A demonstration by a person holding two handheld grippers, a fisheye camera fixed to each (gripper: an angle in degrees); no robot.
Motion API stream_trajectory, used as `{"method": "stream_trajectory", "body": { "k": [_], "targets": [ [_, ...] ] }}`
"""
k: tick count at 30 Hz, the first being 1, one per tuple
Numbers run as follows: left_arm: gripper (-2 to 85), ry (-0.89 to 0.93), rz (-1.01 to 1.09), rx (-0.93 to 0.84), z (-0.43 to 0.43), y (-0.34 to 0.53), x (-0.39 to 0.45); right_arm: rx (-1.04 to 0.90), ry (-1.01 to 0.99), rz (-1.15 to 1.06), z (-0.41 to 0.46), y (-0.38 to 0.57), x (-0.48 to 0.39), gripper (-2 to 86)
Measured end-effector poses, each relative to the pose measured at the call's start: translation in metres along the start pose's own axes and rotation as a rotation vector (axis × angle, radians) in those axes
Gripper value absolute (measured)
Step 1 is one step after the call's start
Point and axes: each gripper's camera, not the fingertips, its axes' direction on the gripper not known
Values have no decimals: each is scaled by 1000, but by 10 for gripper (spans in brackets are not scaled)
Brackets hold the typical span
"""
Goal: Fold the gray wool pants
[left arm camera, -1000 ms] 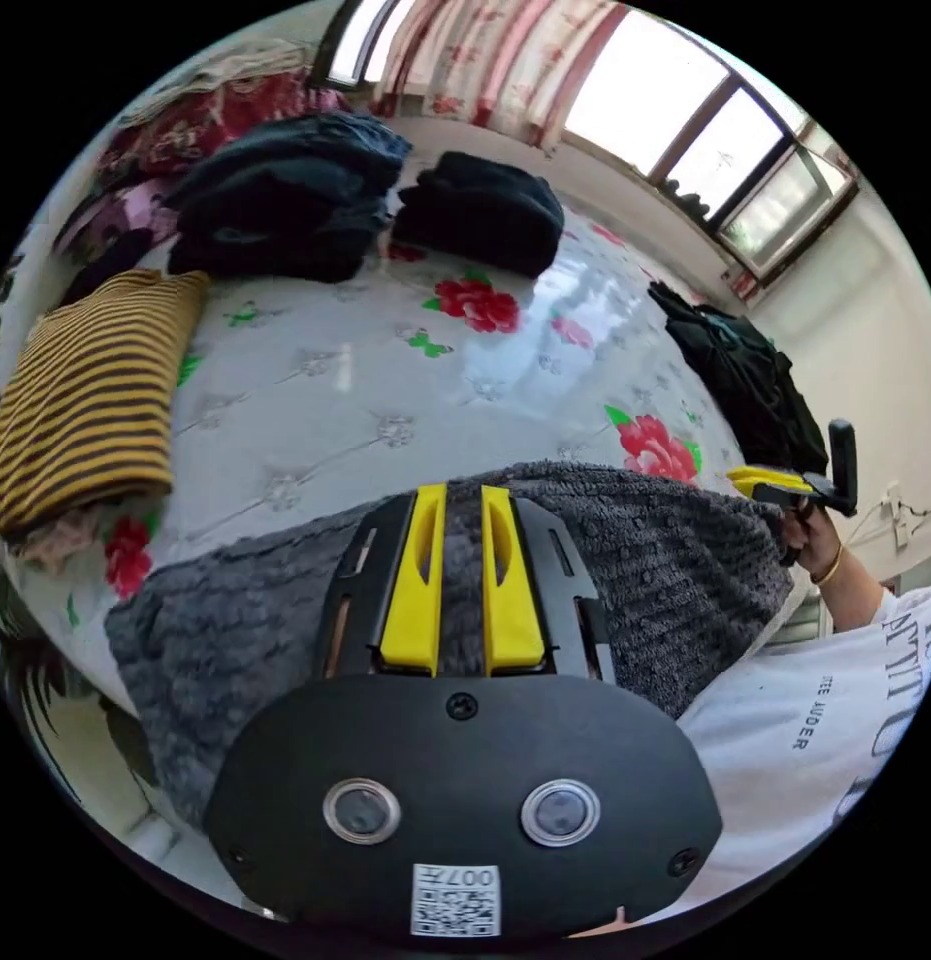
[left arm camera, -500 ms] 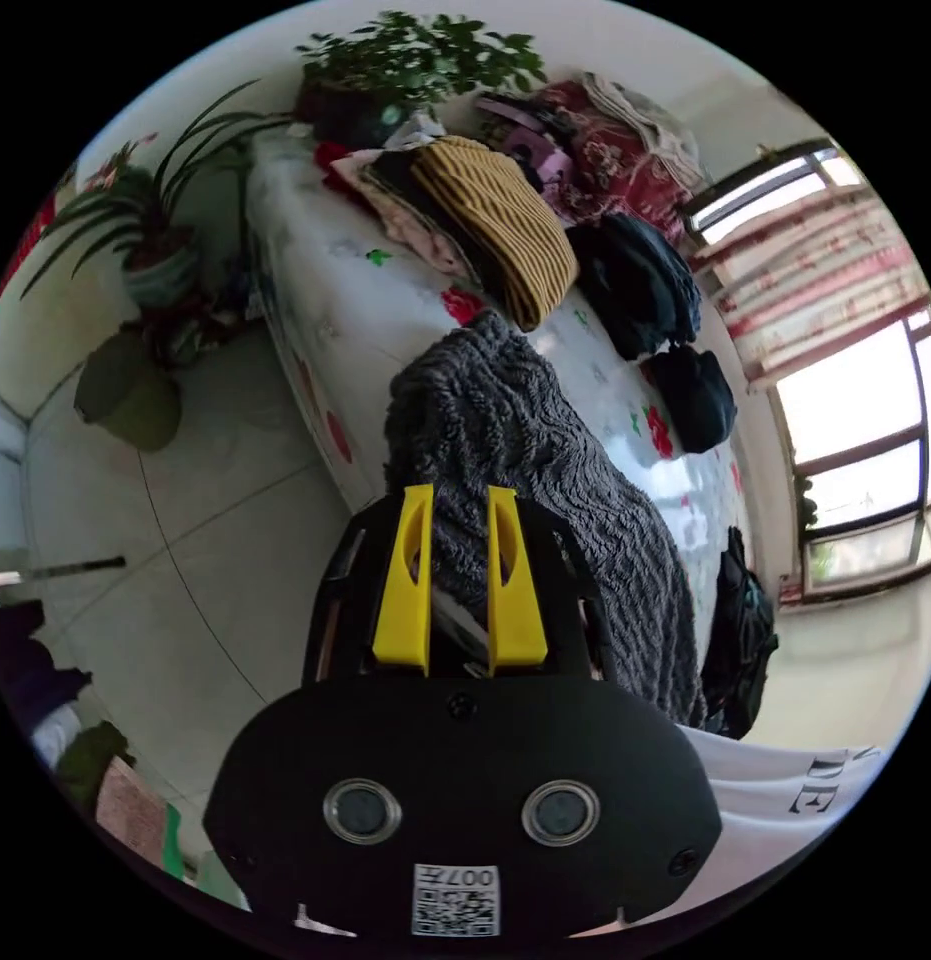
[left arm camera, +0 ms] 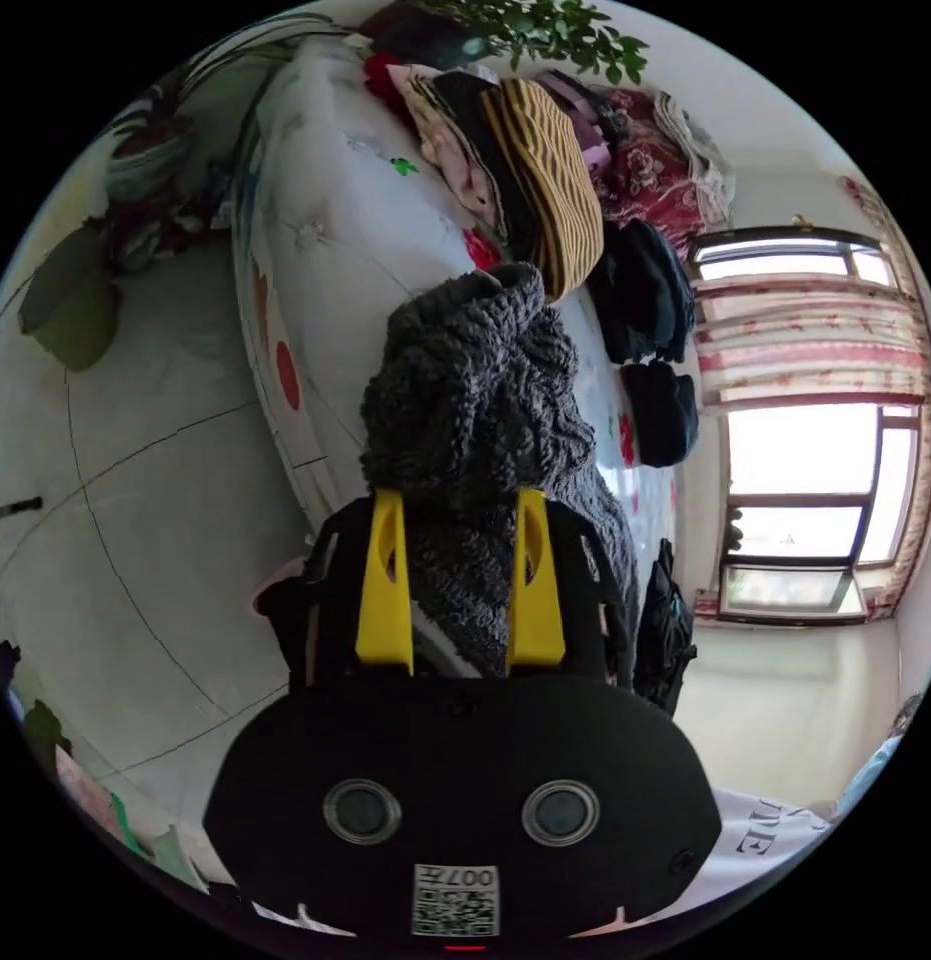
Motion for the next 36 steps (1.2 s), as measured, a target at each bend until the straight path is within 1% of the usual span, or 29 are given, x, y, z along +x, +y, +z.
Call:
{"method": "stream_trajectory", "body": {
  "k": [1, 2, 3, 5, 6, 8, 10, 11, 12, 13, 14, 15, 16, 17, 20, 21, 23, 25, 27, 29, 30, 31, 32, 33, 34, 35, 36],
  "targets": [
    [76, -44, 15, -23, 0, -8, 9, -67, 3, 105, 10, -12, 9, 5],
    [52, -55, 36, -33, -2, -19, 21, -120, -49, 138, 17, -28, 5, 4],
    [50, -31, 49, -35, -3, -25, 28, -135, -69, 123, 19, -37, -5, 3],
    [43, 33, 107, -31, -7, -52, 66, -150, -138, -36, 19, -79, -85, 2],
    [42, 47, 134, -30, -8, -58, 78, -153, -165, -77, 17, -90, -109, 2],
    [46, 85, 257, -33, -12, -76, 127, -98, -269, -249, -6, -116, -198, 2],
    [55, 75, 346, -37, -17, -79, 152, -4, -336, -324, -36, -121, -232, 2],
    [64, 39, 393, -50, -15, -79, 158, 55, -345, -332, -54, -122, -232, 2],
    [71, 19, 406, -60, -13, -78, 157, 78, -329, -325, -61, -122, -226, 2],
    [86, -20, 411, -94, -5, -77, 149, 98, -247, -291, -68, -123, -205, 2],
    [94, -57, 383, -141, 4, -76, 133, 83, -121, -223, -66, -124, -172, 2],
    [98, -71, 359, -159, 8, -75, 124, 66, -66, -174, -62, -123, -151, 2],
    [98, -55, 309, -167, 10, -72, 104, 35, -4, -47, -57, -120, -107, 2],
    [103, 11, 251, -138, 4, -69, 86, 34, 13, 67, -56, -113, -66, 2],
    [118, 97, 167, -71, -14, -65, 64, 77, 17, 258, -58, -89, -8, 2],
    [121, 103, 174, -61, -18, -65, 65, 92, 9, 264, -59, -85, -5, 2],
    [128, 61, 239, -26, -29, -76, 79, 160, -67, 245, -66, -79, -9, 2],
    [121, 19, 302, -17, -28, -90, 97, 164, -91, 201, -65, -81, -20, 3],
    [69, 6, 325, -41, -14, -108, 110, 157, -64, 167, -57, -78, -29, 3],
    [7, -2, 286, -89, 0, -122, 118, 120, -36, 212, -43, -68, -23, 4],
    [4, 20, 290, -76, -4, -123, 121, 126, -46, 222, -43, -65, -22, 4],
    [-2, 75, 328, -41, -16, -122, 126, 167, -73, 190, -51, -56, -27, 4],
    [-4, 76, 378, -20, -29, -117, 129, 203, -82, 130, -61, -45, -36, 4],
    [-5, 49, 396, -16, -34, -115, 129, 213, -79, 103, -66, -40, -39, 4],
    [-4, -27, 415, -25, -38, -110, 119, 227, -64, 68, -71, -26, -40, 4],
    [-2, -85, 397, -58, -32, -108, 98, 226, -21, 91, -72, -11, -28, 4],
    [0, -95, 363, -83, -26, -109, 84, 216, 10, 128, -70, -3, -17, 4]
  ]
}}
